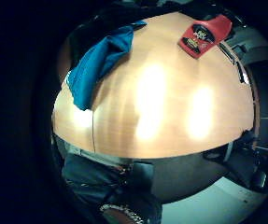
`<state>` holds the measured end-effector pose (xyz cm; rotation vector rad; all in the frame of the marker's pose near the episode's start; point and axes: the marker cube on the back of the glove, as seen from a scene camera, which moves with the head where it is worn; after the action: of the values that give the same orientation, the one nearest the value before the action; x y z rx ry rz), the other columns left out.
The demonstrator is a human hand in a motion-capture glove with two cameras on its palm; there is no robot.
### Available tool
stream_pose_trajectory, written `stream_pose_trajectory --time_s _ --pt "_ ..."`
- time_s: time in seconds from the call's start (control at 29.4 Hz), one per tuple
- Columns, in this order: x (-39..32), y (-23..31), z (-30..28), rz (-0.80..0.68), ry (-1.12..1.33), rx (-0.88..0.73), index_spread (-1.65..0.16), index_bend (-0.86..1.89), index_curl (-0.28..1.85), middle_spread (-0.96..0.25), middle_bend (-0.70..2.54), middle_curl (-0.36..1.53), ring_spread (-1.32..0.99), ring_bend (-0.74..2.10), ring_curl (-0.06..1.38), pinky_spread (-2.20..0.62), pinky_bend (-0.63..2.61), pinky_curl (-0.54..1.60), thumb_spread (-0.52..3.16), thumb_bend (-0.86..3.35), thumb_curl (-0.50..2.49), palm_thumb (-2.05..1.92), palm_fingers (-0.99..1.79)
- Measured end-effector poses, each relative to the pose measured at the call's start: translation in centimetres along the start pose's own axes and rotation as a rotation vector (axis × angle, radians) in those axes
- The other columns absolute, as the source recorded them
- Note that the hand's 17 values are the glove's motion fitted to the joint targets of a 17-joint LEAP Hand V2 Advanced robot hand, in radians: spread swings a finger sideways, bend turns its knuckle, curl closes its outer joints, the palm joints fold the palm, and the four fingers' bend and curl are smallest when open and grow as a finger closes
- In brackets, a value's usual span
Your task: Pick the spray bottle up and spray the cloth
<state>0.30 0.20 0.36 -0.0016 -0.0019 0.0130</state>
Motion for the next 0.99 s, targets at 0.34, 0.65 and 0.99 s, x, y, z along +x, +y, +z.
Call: stream_pose_trajectory --time_s 0.34,0.65,0.99 --pt "1.0 0.4 0.0 0.042 0.054 0.028 -0.38 0.30 0.20 -0.07 0.15 0.09 -0.03 0.24 0.12 0.21 0.42 0.20 0.89 0.24 0.12 0.44 0.30" --pt "3.5 -0.7 -0.6 0.107 0.053 0.100 -0.42 0.28 0.26 -0.05 0.17 0.14 -0.02 0.25 0.16 0.24 0.40 0.23 1.09 0.21 0.16 0.47 0.33" --pt "9.8 -2.0 -2.5 0.299 0.038 0.313 -0.40 0.14 0.26 -0.04 0.24 0.22 -0.02 0.35 0.21 0.25 0.36 0.25 1.18 0.16 0.19 0.49 0.52"
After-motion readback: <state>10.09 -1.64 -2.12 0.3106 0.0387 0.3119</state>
